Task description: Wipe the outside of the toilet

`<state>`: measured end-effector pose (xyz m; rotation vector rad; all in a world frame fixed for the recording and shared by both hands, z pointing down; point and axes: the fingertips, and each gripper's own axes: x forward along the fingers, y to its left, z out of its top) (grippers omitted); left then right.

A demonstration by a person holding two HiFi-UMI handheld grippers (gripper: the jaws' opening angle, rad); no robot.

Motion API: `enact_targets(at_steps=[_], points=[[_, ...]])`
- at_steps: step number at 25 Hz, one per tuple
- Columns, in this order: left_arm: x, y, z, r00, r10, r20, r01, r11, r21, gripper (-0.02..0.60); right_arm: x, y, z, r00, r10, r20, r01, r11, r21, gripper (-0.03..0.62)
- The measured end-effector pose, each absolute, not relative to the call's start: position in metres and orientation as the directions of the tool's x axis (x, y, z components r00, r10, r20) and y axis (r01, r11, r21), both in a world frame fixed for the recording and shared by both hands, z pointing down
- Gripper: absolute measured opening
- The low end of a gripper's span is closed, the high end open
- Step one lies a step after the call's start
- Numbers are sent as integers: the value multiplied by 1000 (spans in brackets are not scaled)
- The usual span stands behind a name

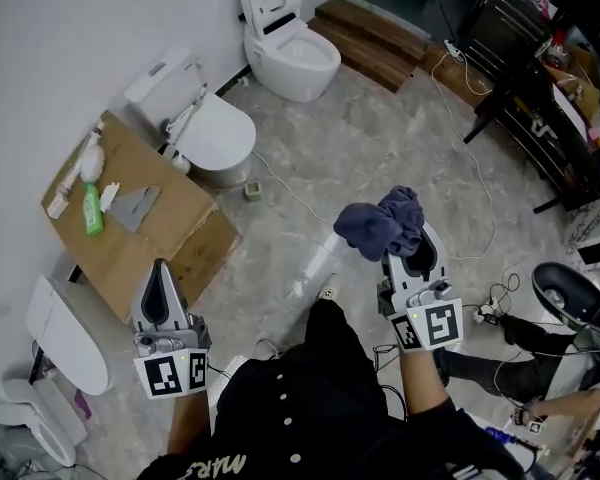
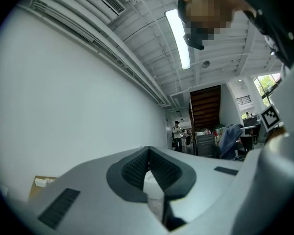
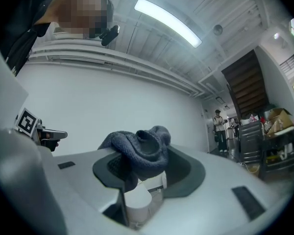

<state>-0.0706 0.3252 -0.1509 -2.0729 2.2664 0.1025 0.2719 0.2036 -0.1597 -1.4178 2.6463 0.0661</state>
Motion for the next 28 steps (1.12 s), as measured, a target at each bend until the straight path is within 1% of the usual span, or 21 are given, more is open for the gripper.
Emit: enact_targets(at_steps=[11,18,23,28], points=[[-34,219,-150,-158,-983,-95,-987,157,21,9,295,81,-158,-621,-773,-129,-779,627,-11,169],[-13,182,-148,-259,-962,-84,-966,257,30,9,290,15,-152,-718,-688,-109,-692,722,-2,169],[-19,189,-136,-351,-935,-45,-936,351,21,11,266,-15,-135,-774,-627,-85,-629,777,-8,169],[-42,198,-117,-410,-912,2,-912,410,35,9,217,-29,-125,-821,-567,-70,-568,823,-10,169]])
